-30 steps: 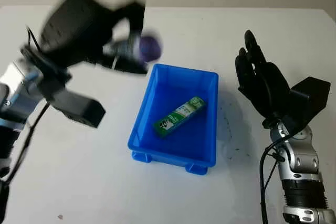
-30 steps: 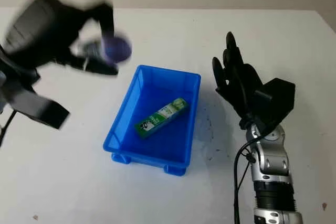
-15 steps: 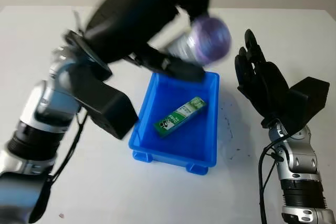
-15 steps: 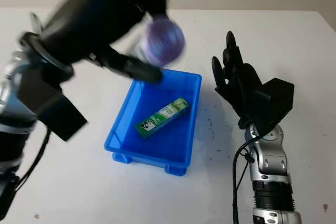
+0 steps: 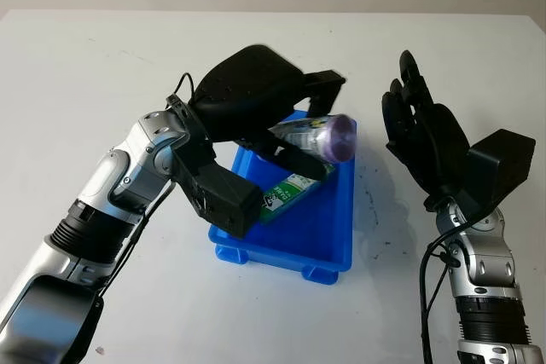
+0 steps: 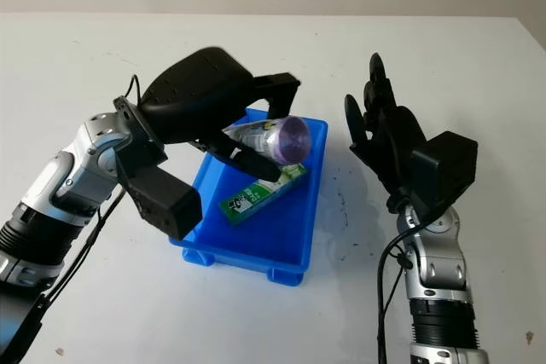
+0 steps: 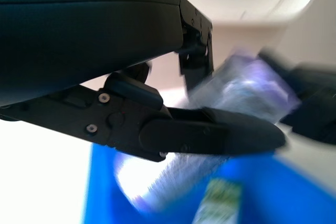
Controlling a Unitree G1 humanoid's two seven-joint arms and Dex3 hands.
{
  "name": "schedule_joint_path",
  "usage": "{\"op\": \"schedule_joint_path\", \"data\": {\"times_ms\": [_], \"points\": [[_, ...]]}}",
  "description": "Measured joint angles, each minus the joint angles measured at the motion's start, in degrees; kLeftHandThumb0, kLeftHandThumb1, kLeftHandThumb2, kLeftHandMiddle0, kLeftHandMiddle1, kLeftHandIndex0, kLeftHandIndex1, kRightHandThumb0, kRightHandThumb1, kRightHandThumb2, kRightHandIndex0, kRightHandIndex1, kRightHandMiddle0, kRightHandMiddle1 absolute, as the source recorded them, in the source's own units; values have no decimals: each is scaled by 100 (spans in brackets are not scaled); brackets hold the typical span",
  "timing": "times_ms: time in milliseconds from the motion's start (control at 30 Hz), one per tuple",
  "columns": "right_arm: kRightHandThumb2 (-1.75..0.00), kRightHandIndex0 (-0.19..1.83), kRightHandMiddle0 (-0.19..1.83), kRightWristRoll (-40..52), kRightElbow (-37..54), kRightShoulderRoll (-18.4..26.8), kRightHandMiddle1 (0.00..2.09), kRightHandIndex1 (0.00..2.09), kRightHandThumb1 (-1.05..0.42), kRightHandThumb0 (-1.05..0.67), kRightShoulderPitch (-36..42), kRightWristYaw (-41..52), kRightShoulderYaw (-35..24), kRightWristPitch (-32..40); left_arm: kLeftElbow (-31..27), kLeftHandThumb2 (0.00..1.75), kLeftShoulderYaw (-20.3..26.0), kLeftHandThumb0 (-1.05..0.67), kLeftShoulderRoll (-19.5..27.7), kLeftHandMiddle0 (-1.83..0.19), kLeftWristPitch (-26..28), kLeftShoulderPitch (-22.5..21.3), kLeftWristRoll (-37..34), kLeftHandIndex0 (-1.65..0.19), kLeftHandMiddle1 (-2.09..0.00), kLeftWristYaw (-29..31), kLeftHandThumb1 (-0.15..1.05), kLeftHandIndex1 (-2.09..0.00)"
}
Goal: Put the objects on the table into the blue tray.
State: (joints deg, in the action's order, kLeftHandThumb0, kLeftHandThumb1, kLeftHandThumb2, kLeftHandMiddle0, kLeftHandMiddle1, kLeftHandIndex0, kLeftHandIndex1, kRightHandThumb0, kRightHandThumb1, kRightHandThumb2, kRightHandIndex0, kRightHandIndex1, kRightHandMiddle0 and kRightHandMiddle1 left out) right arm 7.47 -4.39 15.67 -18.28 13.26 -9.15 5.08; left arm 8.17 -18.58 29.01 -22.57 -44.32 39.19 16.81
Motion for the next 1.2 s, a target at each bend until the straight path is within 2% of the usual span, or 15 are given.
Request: {"op": "schedule_joint_path", "data": {"times_ms": [33, 67, 167, 333, 433, 533, 600, 700, 800, 867, 1000, 1200], "points": [[-58, -19, -19, 2, 2, -2, 0, 0, -105, -69, 8, 0, 0, 1, 33, 49, -6, -76, 44, 1, 43, -13, 16, 15, -40, 122, 105, -31], [-57, -19, -19, 5, 3, -3, 0, 0, -105, -69, 14, 2, -1, 1, 59, 49, -6, -79, 85, 8, 77, -27, 19, 18, -18, 241, 105, -14], [-57, -19, -19, 6, 4, -4, 0, 0, -105, -69, 22, 5, 0, 1, 107, 44, -8, -83, 161, 18, 66, -92, -42, 19, -2, 429, 105, -1], [-57, -19, -19, 2, 6, -3, 0, 0, -105, -70, 31, 8, 0, 2, 224, 31, 15, -87, 125, 19, -50, -119, -541, 19, 0, 522, 105, 0], [-56, -19, -19, -3, 7, -3, 0, 0, -105, -70, 36, -10, 0, 10, 276, 23, 187, -88, -16, 19, 18, -128, -1348, 19, 0, 789, 105, 0], [-55, -19, -19, 12, 16, -19, 0, 0, -105, -70, 34, -44, 0, 70, 263, 37, 558, -89, -275, 19, 475, -172, -2688, 19, 0, 1393, 105, 0], [-56, -19, -19, 18, 20, -33, 0, 0, -105, -69, 35, -54, -1, 76, 187, 49, 893, -91, -474, 19, 979, -182, -3495, 19, 0, 1517, 105, 0], [-55, -19, -19, 26, 26, -78, 0, 0, -105, -69, 33, -83, 0, 75, -34, 61, 1389, -88, -741, 19, 1619, -173, -4210, 19, 0, 1301, 105, 0], [-55, -19, -19, 28, 26, -124, 0, 0, -105, -69, 28, -108, 4, 75, -169, 64, 1951, -83, -1040, 19, 2118, -100, -4802, 19, 0, 788, 105, 0], [-56, -19, -19, 24, 27, -140, 0, 0, -105, -69, 21, -131, 12, 75, -199, 69, 2404, -81, -1144, 19, 2387, 63, -5241, 19, 0, 537, 105, 0], [-58, -19, -19, 7, 31, -149, 0, 0, -105, -70, 19, -186, 0, 72, -179, 72, 3186, -78, -1017, 19, 2584, 830, -5573, 19, 0, 241, 105, 0], [-61, -19, -19, 1, 22, -150, 0, 0, -105, -69, -14, -166, 3, 37, -162, 70, 3557, -75, -979, 19, 2455, 1868, -5538, 19, 0, -113, 105, 0]]}}
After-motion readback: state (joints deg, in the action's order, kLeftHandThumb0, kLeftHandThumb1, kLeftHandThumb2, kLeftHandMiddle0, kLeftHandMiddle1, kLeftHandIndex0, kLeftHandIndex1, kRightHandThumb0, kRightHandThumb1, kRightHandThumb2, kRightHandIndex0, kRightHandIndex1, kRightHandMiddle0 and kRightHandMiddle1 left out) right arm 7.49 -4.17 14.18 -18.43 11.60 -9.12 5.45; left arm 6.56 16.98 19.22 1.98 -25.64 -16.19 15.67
